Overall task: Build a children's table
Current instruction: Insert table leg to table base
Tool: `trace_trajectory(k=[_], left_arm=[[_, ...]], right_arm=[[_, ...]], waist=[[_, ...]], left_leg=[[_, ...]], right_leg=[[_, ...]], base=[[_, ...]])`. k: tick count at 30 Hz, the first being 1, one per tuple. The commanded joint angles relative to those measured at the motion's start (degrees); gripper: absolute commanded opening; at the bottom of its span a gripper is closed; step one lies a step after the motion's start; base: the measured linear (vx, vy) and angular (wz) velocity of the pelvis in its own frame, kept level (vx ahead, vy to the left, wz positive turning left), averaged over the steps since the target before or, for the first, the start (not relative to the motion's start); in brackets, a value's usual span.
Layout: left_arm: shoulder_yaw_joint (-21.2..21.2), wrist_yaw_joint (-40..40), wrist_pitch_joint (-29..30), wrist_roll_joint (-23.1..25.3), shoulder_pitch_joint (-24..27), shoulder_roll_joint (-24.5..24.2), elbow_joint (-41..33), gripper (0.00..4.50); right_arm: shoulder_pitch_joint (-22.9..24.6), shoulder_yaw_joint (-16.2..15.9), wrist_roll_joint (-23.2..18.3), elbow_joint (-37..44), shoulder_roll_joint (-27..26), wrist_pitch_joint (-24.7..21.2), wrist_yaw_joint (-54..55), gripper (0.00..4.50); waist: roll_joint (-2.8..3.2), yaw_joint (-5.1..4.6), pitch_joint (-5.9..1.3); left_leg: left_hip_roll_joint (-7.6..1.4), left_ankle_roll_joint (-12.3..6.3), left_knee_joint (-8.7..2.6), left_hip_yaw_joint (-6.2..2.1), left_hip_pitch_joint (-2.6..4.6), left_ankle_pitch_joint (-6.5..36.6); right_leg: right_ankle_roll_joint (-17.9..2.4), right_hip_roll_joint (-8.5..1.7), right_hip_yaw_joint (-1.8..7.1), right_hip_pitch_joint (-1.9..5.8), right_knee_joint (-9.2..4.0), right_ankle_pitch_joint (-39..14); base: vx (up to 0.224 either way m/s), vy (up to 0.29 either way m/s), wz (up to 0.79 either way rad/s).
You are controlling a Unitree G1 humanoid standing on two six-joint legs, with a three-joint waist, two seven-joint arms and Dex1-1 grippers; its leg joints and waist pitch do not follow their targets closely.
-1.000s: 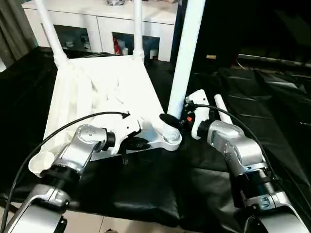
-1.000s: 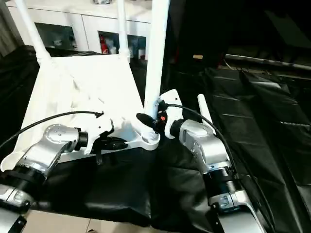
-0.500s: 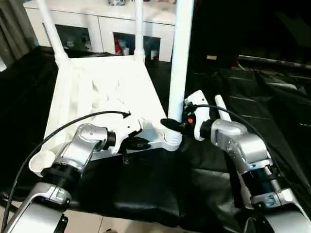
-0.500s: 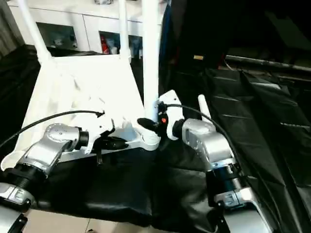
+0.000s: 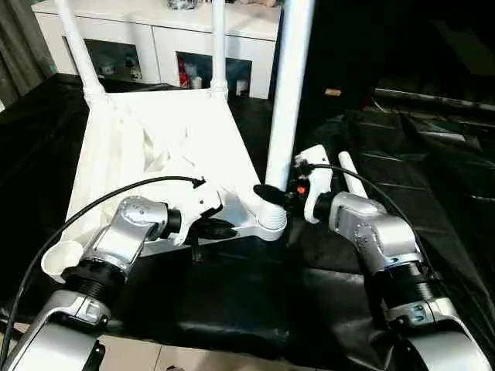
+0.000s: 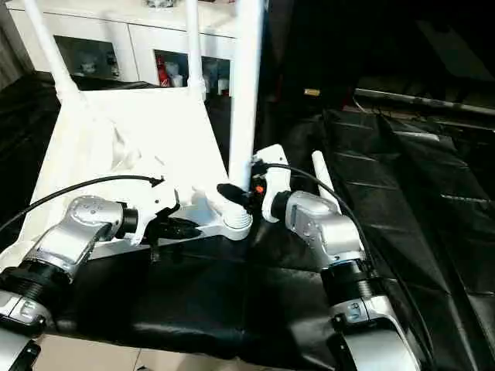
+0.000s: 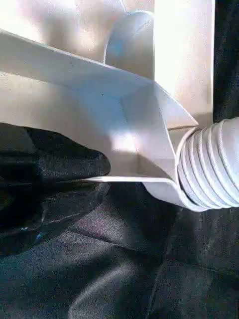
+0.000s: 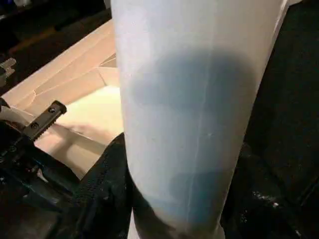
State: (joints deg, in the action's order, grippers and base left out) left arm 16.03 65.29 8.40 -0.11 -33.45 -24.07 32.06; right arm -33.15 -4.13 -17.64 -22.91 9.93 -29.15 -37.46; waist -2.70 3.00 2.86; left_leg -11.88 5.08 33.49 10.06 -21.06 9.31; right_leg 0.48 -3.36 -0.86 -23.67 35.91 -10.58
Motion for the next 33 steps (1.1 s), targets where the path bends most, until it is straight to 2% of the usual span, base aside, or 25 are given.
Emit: trace_trajectory(k=[1, 4, 10, 11, 12, 13, 14, 15, 17, 19, 21, 23, 28, 33], left_arm=[[1.7, 2.3, 0.7, 0.7, 1.4, -0.3, 0.5, 0.0], [1.6, 2.1, 0.5, 0.7, 1.3, -0.3, 0.7, 0.0], [1.6, 1.6, -0.2, 0.9, 0.2, 0.1, 2.1, 0.0], [1.6, 1.5, -0.2, 0.9, 0.0, 0.2, 2.2, 0.0], [1.6, 1.5, -0.2, 0.9, 0.0, 0.2, 2.3, 0.0], [1.6, 1.4, -0.4, 1.1, -0.3, 0.3, 2.6, 0.0], [1.7, 1.4, -0.6, 1.2, -0.5, 0.3, 2.8, 0.0], [1.7, 1.3, -0.7, 1.2, -0.5, 0.3, 2.9, 0.0], [1.8, 1.3, -0.8, 1.3, -0.7, 0.3, 3.1, 0.0], [1.8, 1.3, -1.0, 1.4, -0.8, 0.3, 3.3, 0.0], [2.0, 1.2, -1.2, 1.6, -0.8, 0.3, 3.5, 0.0], [2.2, 1.0, -1.5, 1.7, -0.8, 0.4, 3.8, 0.0], [2.5, 0.8, -2.0, 2.2, -0.9, 0.5, 4.2, 0.0], [3.2, 1.2, -2.8, 2.9, -0.6, 0.2, 4.3, 0.0]], right_arm=[[1.8, 1.9, 0.1, -0.4, 0.5, 1.2, 0.8, 1.89], [3.0, 2.4, 0.0, -0.2, 0.5, 2.1, 0.7, 1.89], [8.2, 5.5, -1.6, -0.5, -1.3, 8.1, 1.5, 1.89], [8.7, 5.7, -1.7, -0.6, -1.5, 8.7, 1.7, 1.89], [8.7, 5.7, -1.8, -0.6, -1.5, 8.8, 1.7, 1.89], [10.2, 6.0, -1.6, -0.7, -2.2, 11.1, 2.3, 1.89], [11.1, 5.6, -1.1, -0.6, -2.4, 12.7, 2.4, 1.89], [11.8, 4.7, -0.3, -0.3, -2.3, 14.2, 2.3, 1.89], [12.9, 3.1, 1.0, 0.6, -2.1, 16.0, 1.8, 1.89], [13.5, 2.0, 2.2, 1.4, -2.0, 16.9, 1.7, 1.89], [14.0, 1.2, 2.9, 2.3, -2.1, 17.6, 1.5, 1.88], [14.4, 0.5, 3.5, 2.9, -2.2, 18.7, 1.1, 1.88], [14.2, -0.4, 4.2, 1.9, -2.2, 20.5, 1.3, 1.88], [13.6, -3.8, 7.0, 1.2, -0.5, 19.3, -0.5, 1.88]], waist=[[0.54, 0.4, -3.33], [0.35, 0.51, -3.38], [0.36, 0.68, -3.22], [2.24, 0.85, -3.21], [1.63, 0.51, -3.2], [1.32, 0.47, -3.26], [1.28, 0.64, -3.2], [1.7, 0.63, -3.18], [1.5, 0.6, -3.23], [1.69, 0.58, -3.22], [1.48, 0.53, -3.2], [1.64, 0.59, -3.28], [1.53, 0.55, -3.25], [1.42, 0.45, -2.96]], left_leg=[[-0.72, 1.97, -4.08, -0.1, 0.71, 16.9], [-0.71, 1.8, -4.07, -0.05, 0.63, 16.6], [-0.82, 1.78, -4.29, -0.17, 0.7, 18.4], [-0.79, 2.38, -4.4, -0.48, 0.88, 19.1], [-0.85, 2.41, -4.48, -0.27, 0.93, 19.8], [-0.74, 2.42, -4.43, -0.32, 0.86, 20.2], [-0.69, 2.26, -4.36, -0.24, 0.83, 20.4], [-0.73, 2.39, -4.46, -0.35, 0.91, 21.1], [-0.73, 2.25, -4.52, -0.37, 0.81, 20.6], [-0.71, 2.09, -4.54, -0.37, 0.81, 20.5], [-0.74, 2.02, -4.62, -0.36, 0.79, 20.7], [-0.78, 1.88, -4.68, -0.37, 0.88, 20.4], [-0.8, 1.43, -4.75, -0.31, 0.82, 19.9], [-0.85, 1.63, -4.94, -0.45, 0.98, 22.1]], right_leg=[[-10.0, -3.35, 1.68, 2.18, -4.97, -16.3], [-10.2, -3.35, 1.64, 2.29, -4.97, -15.8], [-9.4, -3.47, 1.61, 2.03, -5.35, -19.1], [-9.7, -3.51, 1.65, 1.93, -5.15, -18.8], [-9.7, -3.25, 1.58, 1.84, -5.54, -18.4], [-10.1, -3.22, 1.54, 2.06, -5.37, -17.8], [-10.0, -3.36, 1.63, 2.0, -5.5, -18.3], [-9.9, -3.4, 1.61, 1.97, -5.63, -19.1], [-9.9, -3.27, 1.58, 2.13, -5.55, -18.4], [-10.1, -3.25, 1.58, 2.11, -5.52, -18.1], [-9.9, -3.2, 1.58, 2.14, -5.59, -18.4], [-10.0, -3.26, 1.58, 2.17, -5.57, -18.0], [-10.3, -3.3, 1.59, 2.25, -5.62, -17.4], [-8.9, -3.39, 1.59, 1.99, -6.11, -22.2]], base=[[0.0, 0.0, 0.0], [0.0, 0.0, 0.0], [0.0, 0.0, 0.0], [0.0, 0.0, 0.0], [0.0, 0.0, 0.0], [0.0, 0.0, 0.0], [0.0, 0.0, 0.0], [0.0, 0.0, 0.0], [0.0, 0.0, 0.0], [0.0, 0.0, 0.0], [0.0, 0.0, 0.0], [0.0, 0.0, 0.0], [0.0, 0.0, 0.0], [0.0, 0.0, 0.0]])
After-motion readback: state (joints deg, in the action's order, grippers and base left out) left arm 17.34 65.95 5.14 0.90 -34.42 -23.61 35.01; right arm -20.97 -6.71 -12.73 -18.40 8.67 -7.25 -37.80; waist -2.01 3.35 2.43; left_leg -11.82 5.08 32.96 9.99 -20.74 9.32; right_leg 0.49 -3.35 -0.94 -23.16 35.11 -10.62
